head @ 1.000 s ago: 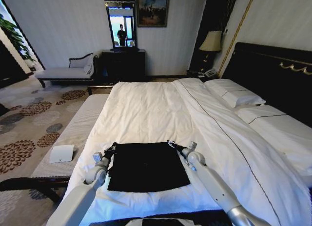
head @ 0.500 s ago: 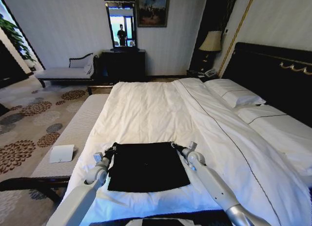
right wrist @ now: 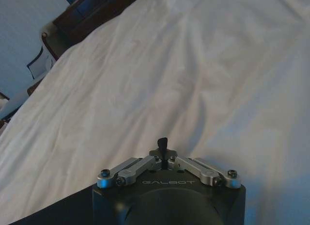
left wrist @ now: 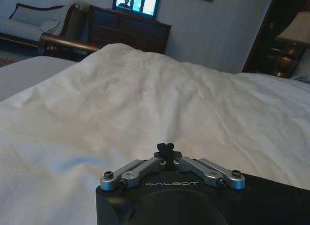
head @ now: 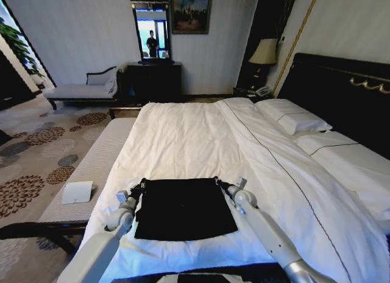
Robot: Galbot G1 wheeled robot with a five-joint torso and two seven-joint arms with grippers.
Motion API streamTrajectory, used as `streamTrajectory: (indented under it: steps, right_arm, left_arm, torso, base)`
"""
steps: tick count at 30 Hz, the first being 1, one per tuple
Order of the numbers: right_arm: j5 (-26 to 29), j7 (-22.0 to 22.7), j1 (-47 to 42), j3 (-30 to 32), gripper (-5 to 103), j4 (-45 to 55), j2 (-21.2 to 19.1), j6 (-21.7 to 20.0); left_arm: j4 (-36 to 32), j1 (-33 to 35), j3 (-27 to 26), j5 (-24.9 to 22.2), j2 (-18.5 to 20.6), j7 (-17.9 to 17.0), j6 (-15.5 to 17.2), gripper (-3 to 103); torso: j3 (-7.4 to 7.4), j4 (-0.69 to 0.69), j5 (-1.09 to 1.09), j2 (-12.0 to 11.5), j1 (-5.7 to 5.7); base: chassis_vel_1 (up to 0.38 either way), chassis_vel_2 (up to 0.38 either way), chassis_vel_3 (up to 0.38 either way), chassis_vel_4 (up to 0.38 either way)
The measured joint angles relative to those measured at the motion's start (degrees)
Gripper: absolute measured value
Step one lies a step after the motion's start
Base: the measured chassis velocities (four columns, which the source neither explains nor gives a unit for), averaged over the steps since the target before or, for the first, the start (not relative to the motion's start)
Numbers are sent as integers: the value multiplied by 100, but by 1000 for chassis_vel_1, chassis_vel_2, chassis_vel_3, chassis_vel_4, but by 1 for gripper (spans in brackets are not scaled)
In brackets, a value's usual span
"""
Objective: Fold the clothes on the bed.
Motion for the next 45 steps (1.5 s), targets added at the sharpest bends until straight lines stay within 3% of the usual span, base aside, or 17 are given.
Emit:
streamTrajectory:
  steps: [17,25,45]
  right_arm:
    - [469,464,-268,417,1,1975,-516,12]
    - [1039,809,-373,650,1,2780,-746,-72]
    - [1248,1052,-632,1030,1,3829,-934,-141]
  left_arm:
    - [-1640,276,-485,-471,509,-394,-28,0]
    - [-2344,478,-795,-633,761,-542,3,0]
    - [-3113,855,-1292,-856,954,-722,87,0]
  torso:
    - [0,0,0,0,0]
    - [0,0,0,0,0]
    - [0,0,0,0,0]
  base:
    - [0,0,0,0]
    - [0,0,0,0]
    - [0,0,0,0]
